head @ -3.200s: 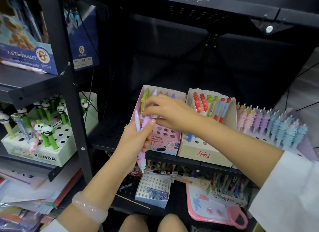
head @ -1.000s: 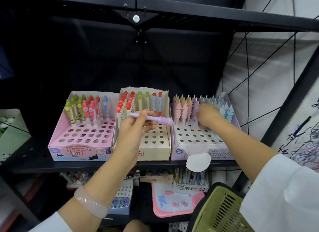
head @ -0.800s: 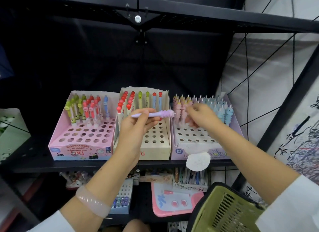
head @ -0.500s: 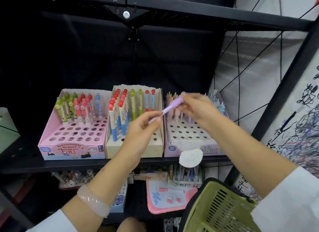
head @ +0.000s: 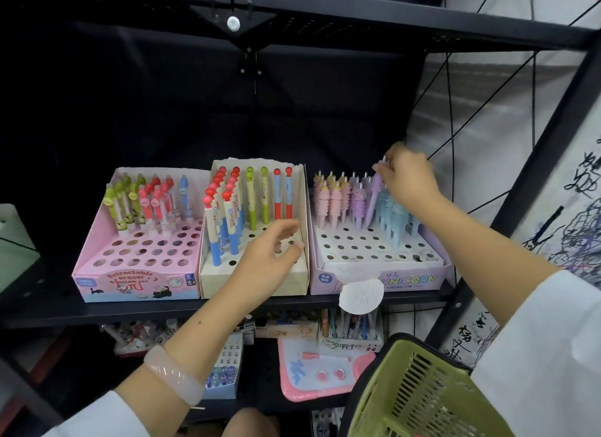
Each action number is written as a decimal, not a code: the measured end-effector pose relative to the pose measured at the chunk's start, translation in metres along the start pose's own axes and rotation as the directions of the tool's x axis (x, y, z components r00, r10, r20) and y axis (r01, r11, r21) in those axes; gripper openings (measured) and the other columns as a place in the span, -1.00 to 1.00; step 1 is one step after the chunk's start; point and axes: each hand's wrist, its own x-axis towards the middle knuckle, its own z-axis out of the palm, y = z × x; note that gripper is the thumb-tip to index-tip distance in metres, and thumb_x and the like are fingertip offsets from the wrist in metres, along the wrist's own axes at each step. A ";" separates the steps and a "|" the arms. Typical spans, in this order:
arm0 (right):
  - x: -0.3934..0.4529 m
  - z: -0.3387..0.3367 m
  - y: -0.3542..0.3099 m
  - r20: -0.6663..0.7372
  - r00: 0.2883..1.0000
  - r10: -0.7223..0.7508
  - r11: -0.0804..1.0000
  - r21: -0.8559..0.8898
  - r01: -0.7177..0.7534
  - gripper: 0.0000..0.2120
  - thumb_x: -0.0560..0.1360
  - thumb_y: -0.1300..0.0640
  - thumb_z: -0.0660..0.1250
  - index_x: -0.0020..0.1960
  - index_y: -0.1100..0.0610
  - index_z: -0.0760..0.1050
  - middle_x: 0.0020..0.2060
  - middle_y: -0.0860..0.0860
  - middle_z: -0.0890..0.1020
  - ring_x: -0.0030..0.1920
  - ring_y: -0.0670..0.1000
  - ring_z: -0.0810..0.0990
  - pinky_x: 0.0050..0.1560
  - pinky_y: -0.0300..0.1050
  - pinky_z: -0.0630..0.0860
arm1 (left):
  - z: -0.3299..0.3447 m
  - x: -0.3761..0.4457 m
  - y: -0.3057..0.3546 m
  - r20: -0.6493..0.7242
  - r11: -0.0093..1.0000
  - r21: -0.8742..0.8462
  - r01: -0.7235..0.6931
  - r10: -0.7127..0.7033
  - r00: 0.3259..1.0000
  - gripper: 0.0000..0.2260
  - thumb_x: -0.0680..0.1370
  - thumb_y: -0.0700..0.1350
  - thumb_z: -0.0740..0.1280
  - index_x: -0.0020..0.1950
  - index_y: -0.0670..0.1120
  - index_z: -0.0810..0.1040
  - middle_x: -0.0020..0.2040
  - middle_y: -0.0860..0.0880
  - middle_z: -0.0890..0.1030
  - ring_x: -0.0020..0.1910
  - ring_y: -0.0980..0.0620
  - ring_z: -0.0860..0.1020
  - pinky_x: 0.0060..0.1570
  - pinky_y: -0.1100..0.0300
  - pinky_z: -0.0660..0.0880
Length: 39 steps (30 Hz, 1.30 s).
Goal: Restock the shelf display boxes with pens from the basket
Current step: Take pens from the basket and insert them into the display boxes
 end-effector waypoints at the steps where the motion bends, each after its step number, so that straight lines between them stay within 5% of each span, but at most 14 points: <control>1: 0.002 -0.001 0.000 0.010 1.000 -0.001 1.000 -0.013 0.002 -0.77 0.55 0.14 0.27 0.03 0.32 0.40 -0.07 0.25 0.62 -0.08 0.23 0.58 -0.22 -0.13 0.33 | 0.000 0.000 -0.001 -0.001 1.000 0.001 -0.001 0.001 1.000 -0.72 0.58 -0.15 0.25 0.28 0.05 0.41 0.17 0.16 0.47 0.18 0.24 0.41 0.12 0.44 0.28; 4: 0.004 -0.003 0.000 0.031 1.000 0.008 0.999 -0.043 -0.006 -0.78 0.57 0.14 0.24 0.01 0.32 0.39 -0.16 0.26 0.58 -0.23 0.19 0.50 -0.28 -0.12 0.30 | -0.001 -0.001 -0.001 0.002 1.000 0.006 -0.010 0.010 1.000 -0.75 0.58 -0.15 0.25 0.20 0.13 0.39 0.12 0.23 0.46 0.09 0.38 0.41 0.02 0.58 0.27; 15: 0.008 0.002 0.003 0.055 0.998 0.023 0.998 -0.061 -0.019 -0.77 0.58 0.13 0.21 0.06 0.33 0.37 -0.21 0.21 0.51 -0.26 0.15 0.44 -0.28 -0.11 0.28 | 0.000 -0.001 -0.002 -0.003 1.000 -0.019 0.002 -0.002 1.000 -0.74 0.58 -0.17 0.24 0.20 0.13 0.38 0.16 0.17 0.47 0.17 0.24 0.41 0.00 0.55 0.29; 21: 0.007 0.004 0.011 0.034 0.999 0.005 0.998 -0.061 -0.003 -0.76 0.58 0.15 0.20 0.11 0.34 0.36 -0.12 0.32 0.57 -0.15 0.28 0.55 -0.25 -0.09 0.32 | 0.000 -0.001 -0.002 0.001 1.000 -0.016 0.010 -0.010 1.000 -0.72 0.58 -0.15 0.24 0.25 0.09 0.40 0.16 0.17 0.47 0.17 0.24 0.41 -0.01 0.57 0.30; 30: 0.012 0.011 0.021 0.099 0.995 0.004 0.982 -0.190 0.015 -0.72 0.53 0.06 0.28 0.10 0.26 0.48 0.01 0.19 0.57 0.06 0.21 0.50 -0.06 -0.02 0.47 | 0.005 -0.004 0.001 0.011 0.997 -0.060 0.043 -0.042 0.999 -0.72 0.58 -0.17 0.24 0.27 0.05 0.41 0.22 0.12 0.47 0.25 0.15 0.41 0.29 0.17 0.34; 35: 0.005 0.020 0.029 0.315 0.949 0.024 0.936 -0.339 0.089 -0.70 0.55 0.12 0.22 0.26 0.13 0.45 0.19 0.15 0.50 0.21 0.20 0.42 0.17 0.04 0.38 | 0.008 -0.006 0.003 0.027 0.999 -0.051 0.006 -0.004 1.000 -0.75 0.58 -0.15 0.23 0.19 0.13 0.41 0.17 0.21 0.46 0.22 0.22 0.41 0.22 0.31 0.30; 39: -0.003 0.023 0.036 0.359 0.933 0.012 0.887 -0.435 0.156 -0.60 0.55 0.09 0.19 0.38 0.06 0.35 0.33 0.11 0.38 0.36 0.15 0.27 0.27 0.07 0.26 | 0.006 -0.010 0.005 0.038 0.998 -0.059 -0.012 0.014 0.999 -0.73 0.58 -0.15 0.24 0.07 0.26 0.39 0.10 0.35 0.44 0.16 0.36 0.41 0.16 0.41 0.29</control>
